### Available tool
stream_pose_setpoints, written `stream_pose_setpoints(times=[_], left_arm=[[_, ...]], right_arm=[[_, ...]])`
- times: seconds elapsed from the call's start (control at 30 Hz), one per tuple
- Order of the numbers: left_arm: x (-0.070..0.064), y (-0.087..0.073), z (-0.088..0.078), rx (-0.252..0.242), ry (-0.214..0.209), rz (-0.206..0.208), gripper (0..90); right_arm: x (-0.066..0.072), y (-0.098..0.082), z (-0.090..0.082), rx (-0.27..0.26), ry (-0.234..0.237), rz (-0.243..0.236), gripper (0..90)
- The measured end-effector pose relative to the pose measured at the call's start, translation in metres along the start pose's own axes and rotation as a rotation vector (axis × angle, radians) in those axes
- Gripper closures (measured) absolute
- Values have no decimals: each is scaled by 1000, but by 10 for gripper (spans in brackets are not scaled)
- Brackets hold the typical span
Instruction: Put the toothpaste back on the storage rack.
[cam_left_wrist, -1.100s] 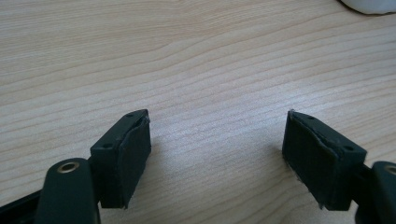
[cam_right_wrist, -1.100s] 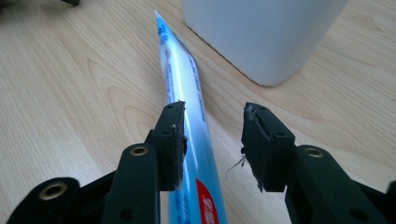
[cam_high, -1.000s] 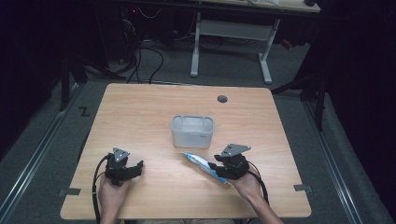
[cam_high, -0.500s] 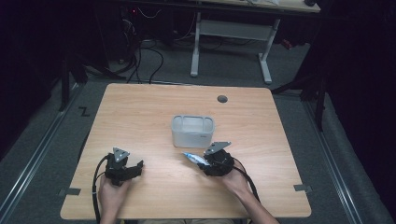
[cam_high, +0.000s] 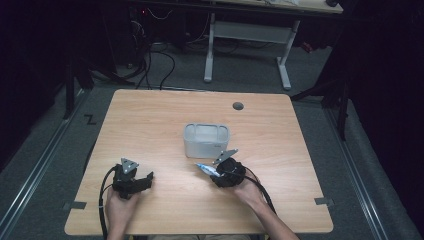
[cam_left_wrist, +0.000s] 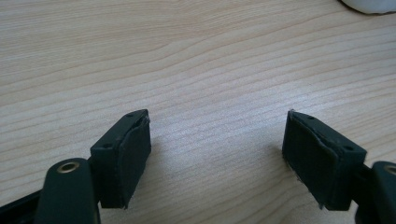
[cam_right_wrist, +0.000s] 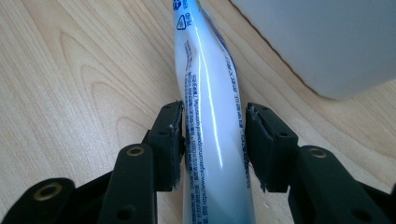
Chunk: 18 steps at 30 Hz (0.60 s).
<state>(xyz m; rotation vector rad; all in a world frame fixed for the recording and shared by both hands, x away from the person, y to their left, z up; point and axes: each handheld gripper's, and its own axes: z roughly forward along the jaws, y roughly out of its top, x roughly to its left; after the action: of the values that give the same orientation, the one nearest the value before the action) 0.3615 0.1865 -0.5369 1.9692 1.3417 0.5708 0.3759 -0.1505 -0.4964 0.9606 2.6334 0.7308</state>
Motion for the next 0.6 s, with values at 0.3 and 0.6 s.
stream_pose_setpoints(times=[0.3,0.6], left_arm=[[0,0,0,0,0,0,241],[0,0,0,-2,0,-1,241]], right_arm=[[0,9,2,81,3,-12,599],[0,14,8,144,1,-19,614]])
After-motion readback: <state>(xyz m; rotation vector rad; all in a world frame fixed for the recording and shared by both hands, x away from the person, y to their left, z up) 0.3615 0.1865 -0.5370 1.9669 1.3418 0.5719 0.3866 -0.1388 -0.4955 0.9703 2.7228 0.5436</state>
